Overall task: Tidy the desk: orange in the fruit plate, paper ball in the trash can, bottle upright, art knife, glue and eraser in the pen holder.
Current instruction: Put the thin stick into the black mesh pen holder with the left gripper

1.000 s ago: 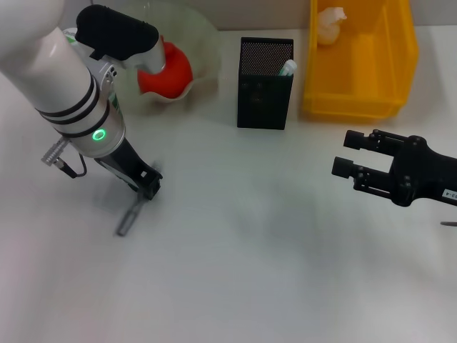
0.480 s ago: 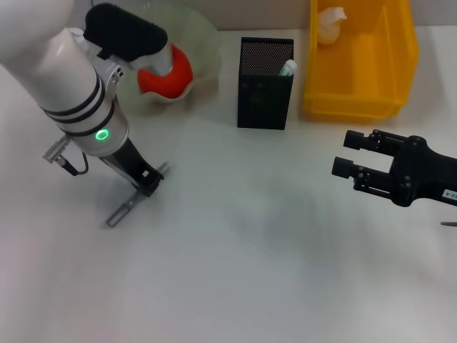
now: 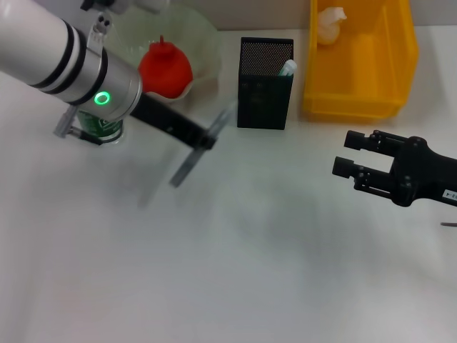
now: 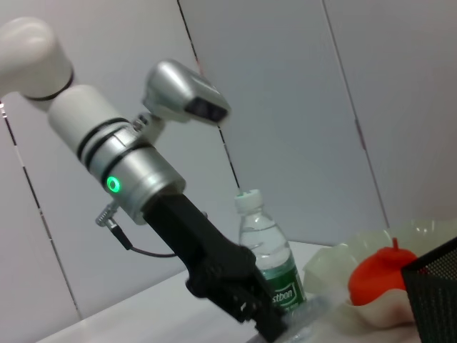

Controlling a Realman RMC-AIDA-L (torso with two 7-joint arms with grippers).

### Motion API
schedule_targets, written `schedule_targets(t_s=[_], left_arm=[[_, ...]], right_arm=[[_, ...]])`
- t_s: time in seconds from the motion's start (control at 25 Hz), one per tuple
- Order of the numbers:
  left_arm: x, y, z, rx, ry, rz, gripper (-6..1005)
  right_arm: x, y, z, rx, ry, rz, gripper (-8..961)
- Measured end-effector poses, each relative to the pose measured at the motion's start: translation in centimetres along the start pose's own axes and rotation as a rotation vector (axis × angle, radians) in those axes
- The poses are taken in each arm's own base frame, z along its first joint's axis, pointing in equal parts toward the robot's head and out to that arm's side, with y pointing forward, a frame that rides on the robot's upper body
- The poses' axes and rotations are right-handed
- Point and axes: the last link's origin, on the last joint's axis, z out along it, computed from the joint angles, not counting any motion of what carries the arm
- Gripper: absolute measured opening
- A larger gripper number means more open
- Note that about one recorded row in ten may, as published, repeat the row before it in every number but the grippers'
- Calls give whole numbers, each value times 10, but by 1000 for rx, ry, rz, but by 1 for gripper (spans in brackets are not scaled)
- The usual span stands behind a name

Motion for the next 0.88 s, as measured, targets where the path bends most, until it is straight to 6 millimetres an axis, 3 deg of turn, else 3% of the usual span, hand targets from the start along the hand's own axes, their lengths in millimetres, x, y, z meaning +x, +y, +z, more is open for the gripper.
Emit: schedule_targets(t_s=[0.16, 0.28, 0.48, 0.6, 0.88], left_arm=[[2, 3, -3, -62, 98, 17, 145], [5, 4, -13, -185, 348, 47, 145], [6, 2, -14, -246, 534, 70, 137], [8, -3, -4, -256, 691, 96, 138], [20, -5, 27, -181, 830, 126, 137]], right_arm=[[1, -1, -2, 11, -1, 5, 639], [1, -2, -3, 23, -9, 14, 639], [2, -1, -4, 28, -12, 30, 639], [2, -1, -4, 29, -12, 37, 639], [2, -1, -4, 29, -11, 37, 639]])
